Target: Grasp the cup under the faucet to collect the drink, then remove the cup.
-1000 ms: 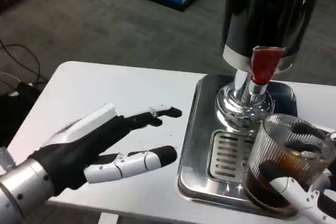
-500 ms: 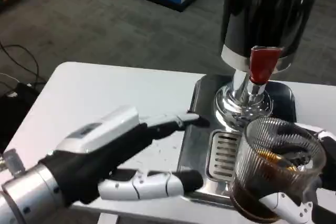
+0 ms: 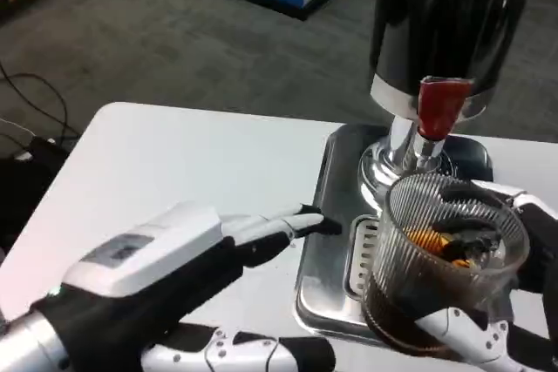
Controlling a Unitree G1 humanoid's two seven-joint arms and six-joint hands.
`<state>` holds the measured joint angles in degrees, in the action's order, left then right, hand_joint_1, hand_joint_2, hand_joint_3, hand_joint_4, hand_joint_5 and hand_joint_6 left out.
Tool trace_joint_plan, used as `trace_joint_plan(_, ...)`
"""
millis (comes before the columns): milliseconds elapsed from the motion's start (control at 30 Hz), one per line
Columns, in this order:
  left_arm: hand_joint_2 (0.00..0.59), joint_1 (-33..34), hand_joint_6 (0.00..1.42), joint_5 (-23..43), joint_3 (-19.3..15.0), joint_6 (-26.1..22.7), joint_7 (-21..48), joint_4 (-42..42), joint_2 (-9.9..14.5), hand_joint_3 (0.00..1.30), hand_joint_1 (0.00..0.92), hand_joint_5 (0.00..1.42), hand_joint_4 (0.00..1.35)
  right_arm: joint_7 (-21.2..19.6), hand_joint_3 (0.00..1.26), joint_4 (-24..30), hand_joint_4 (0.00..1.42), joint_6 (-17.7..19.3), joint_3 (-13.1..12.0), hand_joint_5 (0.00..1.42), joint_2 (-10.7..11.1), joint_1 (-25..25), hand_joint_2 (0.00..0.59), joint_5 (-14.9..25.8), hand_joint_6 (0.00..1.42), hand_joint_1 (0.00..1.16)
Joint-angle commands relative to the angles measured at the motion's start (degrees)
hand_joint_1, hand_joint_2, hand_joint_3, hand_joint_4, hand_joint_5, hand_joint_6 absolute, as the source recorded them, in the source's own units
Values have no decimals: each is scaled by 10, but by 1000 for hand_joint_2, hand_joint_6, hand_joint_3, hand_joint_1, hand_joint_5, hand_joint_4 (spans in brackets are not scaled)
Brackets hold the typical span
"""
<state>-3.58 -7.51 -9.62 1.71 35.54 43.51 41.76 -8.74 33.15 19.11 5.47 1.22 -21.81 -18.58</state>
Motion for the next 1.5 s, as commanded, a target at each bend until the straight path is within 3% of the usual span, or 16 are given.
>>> trace_joint_plan(33,94,-34,112,-8,-31,-22,4,46,3,134,0,107,25,8,924,34,1093,16,2,1324,-1,-6,174,14,1423,834)
trace_joint_plan(233,94,-70,110,-11,-62,-45,2,80,-3,134,0,102,18,14,936,40,1093,11,4,1324,-6,-5,173,13,1424,832)
trace_joint_plan(400,94,-88,97,-5,-81,-41,4,89,-5,134,0,90,11,22,942,40,1107,8,11,1336,-8,-2,171,9,1424,826)
trace_joint_plan(800,84,-131,93,-23,-115,-37,-2,138,-33,127,0,82,0,40,947,46,1119,-10,16,1337,-8,6,177,6,1424,818)
trace_joint_plan(1000,79,-155,81,-57,-142,-32,5,164,-34,124,0,68,0,49,947,44,1121,-13,24,1337,-6,14,182,-2,1424,819)
trace_joint_plan(1500,66,-180,51,-72,-174,-6,12,165,-41,92,0,28,0,77,958,23,1130,-8,16,1351,28,50,184,-18,1424,824)
